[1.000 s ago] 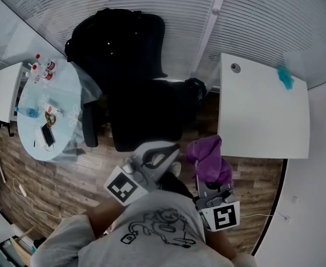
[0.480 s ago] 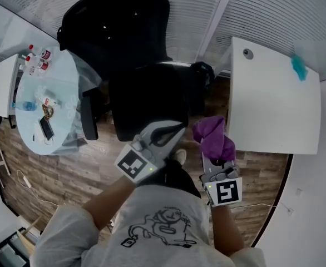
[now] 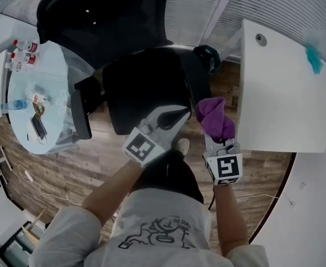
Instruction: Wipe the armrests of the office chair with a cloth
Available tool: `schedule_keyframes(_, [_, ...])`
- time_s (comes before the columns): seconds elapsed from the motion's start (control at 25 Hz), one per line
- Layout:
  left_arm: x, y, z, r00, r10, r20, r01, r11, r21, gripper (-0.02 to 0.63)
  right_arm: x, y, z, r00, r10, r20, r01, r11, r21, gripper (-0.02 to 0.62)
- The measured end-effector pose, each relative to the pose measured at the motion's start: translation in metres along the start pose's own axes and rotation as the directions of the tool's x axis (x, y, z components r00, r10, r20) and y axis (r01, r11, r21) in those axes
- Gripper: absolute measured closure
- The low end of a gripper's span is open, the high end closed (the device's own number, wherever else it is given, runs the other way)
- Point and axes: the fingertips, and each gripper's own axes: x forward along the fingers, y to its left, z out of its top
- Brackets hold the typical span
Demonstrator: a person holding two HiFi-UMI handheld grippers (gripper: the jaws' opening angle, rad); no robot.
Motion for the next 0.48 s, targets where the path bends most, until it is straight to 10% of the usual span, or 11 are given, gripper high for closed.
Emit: schedule_keyframes(0.48, [0.032, 0.050, -0.079, 0.997, -0.013, -0.077, 0.012, 1.000, -0.009, 0.605, 0.092, -0.031, -0.124, 0.967, 0.017, -0.255, -0.007, 0.999, 0.039, 0.558])
